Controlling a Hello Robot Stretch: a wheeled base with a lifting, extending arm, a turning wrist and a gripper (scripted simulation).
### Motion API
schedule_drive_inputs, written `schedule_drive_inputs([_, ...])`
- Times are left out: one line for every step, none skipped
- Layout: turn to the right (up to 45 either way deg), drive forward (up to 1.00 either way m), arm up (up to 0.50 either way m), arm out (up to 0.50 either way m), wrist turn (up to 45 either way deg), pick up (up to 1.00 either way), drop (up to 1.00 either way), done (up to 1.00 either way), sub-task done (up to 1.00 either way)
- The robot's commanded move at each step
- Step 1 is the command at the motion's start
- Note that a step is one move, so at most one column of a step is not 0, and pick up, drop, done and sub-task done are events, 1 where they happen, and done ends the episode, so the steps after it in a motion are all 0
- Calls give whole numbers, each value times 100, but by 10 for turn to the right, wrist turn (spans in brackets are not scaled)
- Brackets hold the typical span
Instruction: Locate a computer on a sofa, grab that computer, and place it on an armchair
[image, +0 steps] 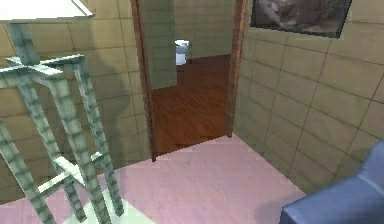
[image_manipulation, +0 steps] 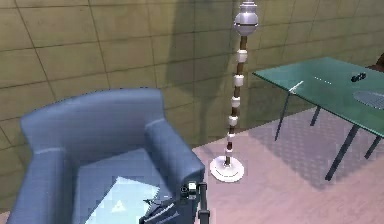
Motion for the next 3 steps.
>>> schedule_drive_inputs([0, 0, 0, 0, 0, 0, 100, 0, 0])
schedule_drive_inputs([0, 0, 10, 0, 0, 0, 0, 0, 0])
schedule_drive_inputs([0, 0, 0, -8, 0, 0, 0, 0, 0])
